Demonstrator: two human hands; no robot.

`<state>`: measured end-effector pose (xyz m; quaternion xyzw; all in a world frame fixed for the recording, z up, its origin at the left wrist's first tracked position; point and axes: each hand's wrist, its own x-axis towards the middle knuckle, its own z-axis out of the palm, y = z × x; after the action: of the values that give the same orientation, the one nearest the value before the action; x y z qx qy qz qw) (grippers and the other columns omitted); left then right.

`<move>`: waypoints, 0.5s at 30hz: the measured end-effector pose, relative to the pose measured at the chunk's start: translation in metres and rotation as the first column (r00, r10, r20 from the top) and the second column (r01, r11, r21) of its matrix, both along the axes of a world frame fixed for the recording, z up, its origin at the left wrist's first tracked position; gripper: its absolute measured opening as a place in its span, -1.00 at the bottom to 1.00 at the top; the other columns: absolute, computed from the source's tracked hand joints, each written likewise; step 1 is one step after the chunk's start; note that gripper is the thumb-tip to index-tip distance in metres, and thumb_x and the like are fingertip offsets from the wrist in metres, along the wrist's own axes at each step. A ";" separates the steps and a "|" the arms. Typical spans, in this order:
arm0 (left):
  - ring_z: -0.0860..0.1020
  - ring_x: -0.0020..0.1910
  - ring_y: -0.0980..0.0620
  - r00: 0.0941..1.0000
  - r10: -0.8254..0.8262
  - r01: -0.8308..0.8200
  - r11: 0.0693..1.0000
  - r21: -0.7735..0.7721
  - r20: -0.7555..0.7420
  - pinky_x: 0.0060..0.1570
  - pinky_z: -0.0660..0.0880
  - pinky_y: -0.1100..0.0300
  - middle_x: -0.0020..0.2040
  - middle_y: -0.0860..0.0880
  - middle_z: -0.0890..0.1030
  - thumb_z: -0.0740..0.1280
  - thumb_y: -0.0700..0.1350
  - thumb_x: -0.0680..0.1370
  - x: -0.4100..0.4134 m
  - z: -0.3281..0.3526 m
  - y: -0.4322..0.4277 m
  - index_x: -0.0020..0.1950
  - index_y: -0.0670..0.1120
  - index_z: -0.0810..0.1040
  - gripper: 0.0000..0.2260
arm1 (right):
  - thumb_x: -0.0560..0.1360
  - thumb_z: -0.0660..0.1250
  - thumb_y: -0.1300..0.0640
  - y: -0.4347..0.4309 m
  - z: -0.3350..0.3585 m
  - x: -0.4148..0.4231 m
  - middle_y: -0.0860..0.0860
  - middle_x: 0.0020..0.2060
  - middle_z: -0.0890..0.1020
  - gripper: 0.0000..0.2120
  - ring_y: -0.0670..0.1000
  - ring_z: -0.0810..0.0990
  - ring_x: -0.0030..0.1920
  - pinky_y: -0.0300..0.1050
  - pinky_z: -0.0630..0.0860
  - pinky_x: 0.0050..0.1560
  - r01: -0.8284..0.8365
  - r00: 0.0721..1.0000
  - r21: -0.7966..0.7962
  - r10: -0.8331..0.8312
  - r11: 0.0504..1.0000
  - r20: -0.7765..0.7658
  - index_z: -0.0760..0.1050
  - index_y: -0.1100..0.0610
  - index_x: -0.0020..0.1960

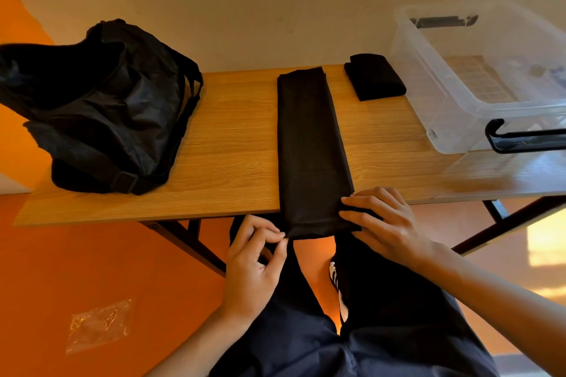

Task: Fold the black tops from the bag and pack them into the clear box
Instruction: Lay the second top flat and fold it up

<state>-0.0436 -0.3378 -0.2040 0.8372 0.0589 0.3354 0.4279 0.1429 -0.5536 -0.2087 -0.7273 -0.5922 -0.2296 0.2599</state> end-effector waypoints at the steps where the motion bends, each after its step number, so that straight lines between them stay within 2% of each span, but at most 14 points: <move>1: 0.57 -0.13 0.08 0.999 -0.035 0.035 0.996 0.081 0.001 -0.22 0.55 0.20 0.00 0.02 0.51 0.38 -0.18 0.59 0.000 -0.001 0.004 -0.13 -0.17 0.58 -0.88 | 0.63 0.37 0.08 0.000 0.000 0.000 0.11 0.21 0.66 -0.78 0.10 0.61 0.18 0.02 0.48 0.15 0.001 1.000 0.002 -0.001 1.000 -0.002 0.70 0.20 0.13; 4: 0.57 -0.02 0.10 0.985 -0.168 0.171 0.932 0.321 -0.037 -0.22 0.55 0.19 0.16 -0.03 0.50 0.41 -0.20 0.56 0.003 -0.003 0.021 -0.02 -0.11 0.55 -0.94 | 0.62 0.38 0.10 0.002 0.001 -0.001 0.11 0.20 0.66 -0.79 0.10 0.62 0.16 0.05 0.50 0.11 0.001 1.000 0.007 -0.001 1.000 -0.016 0.70 0.20 0.12; 6: 0.56 0.10 0.06 0.976 -0.198 0.219 0.862 0.458 -0.096 -0.28 0.58 0.16 0.29 -0.06 0.45 0.47 -0.24 0.47 0.010 -0.005 0.029 0.18 -0.08 0.50 -0.68 | 0.60 0.40 0.11 0.003 0.002 -0.002 0.11 0.20 0.66 -0.80 0.09 0.62 0.16 0.05 0.51 0.10 -0.006 1.000 0.011 0.007 1.000 -0.024 0.70 0.21 0.12; 8: 0.52 0.11 -0.02 0.973 -0.189 0.232 0.773 0.590 -0.135 -0.33 0.58 0.14 0.37 -0.09 0.40 0.52 -0.32 0.39 0.020 -0.005 0.038 0.33 -0.04 0.42 -0.43 | 0.61 0.39 0.11 0.003 0.003 -0.002 0.10 0.20 0.66 -0.79 0.09 0.62 0.16 0.05 0.51 0.10 -0.007 1.000 0.013 0.007 1.000 -0.029 0.70 0.21 0.11; 9: 0.49 0.09 -0.05 0.974 -0.185 0.227 0.724 0.651 -0.133 -0.30 0.57 0.12 0.38 -0.10 0.39 0.52 -0.37 0.37 0.023 -0.005 0.040 0.36 -0.04 0.43 -0.38 | 0.63 0.37 0.09 0.003 0.003 -0.003 0.10 0.20 0.66 -0.79 0.09 0.62 0.17 0.05 0.51 0.10 -0.008 1.000 0.018 0.009 1.000 -0.029 0.70 0.21 0.11; 11: 0.46 0.07 -0.08 0.977 -0.202 0.193 0.667 0.720 -0.075 -0.18 0.57 0.07 0.35 -0.11 0.42 0.50 -0.40 0.40 0.027 -0.007 0.044 0.32 -0.08 0.49 -0.46 | 0.65 0.35 0.08 0.002 0.002 -0.004 0.10 0.20 0.66 -0.77 0.09 0.62 0.18 0.06 0.51 0.09 -0.013 1.000 0.028 0.013 1.000 -0.029 0.71 0.21 0.11; 15: 0.51 0.05 -0.08 0.968 -0.249 0.141 0.652 0.745 0.034 -0.06 0.55 0.03 0.25 -0.11 0.53 0.35 -0.26 0.63 0.029 -0.009 0.044 0.23 -0.13 0.57 -0.82 | 0.65 0.34 0.08 0.000 0.000 -0.004 0.10 0.21 0.66 -0.76 0.11 0.64 0.17 0.10 0.53 0.04 -0.011 0.999 0.031 0.012 0.999 -0.034 0.71 0.20 0.11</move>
<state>-0.0143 -0.2941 -0.2127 0.9152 -0.2006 0.3376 0.0905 0.1393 -0.5532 -0.2089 -0.7234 -0.5884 -0.2250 0.2825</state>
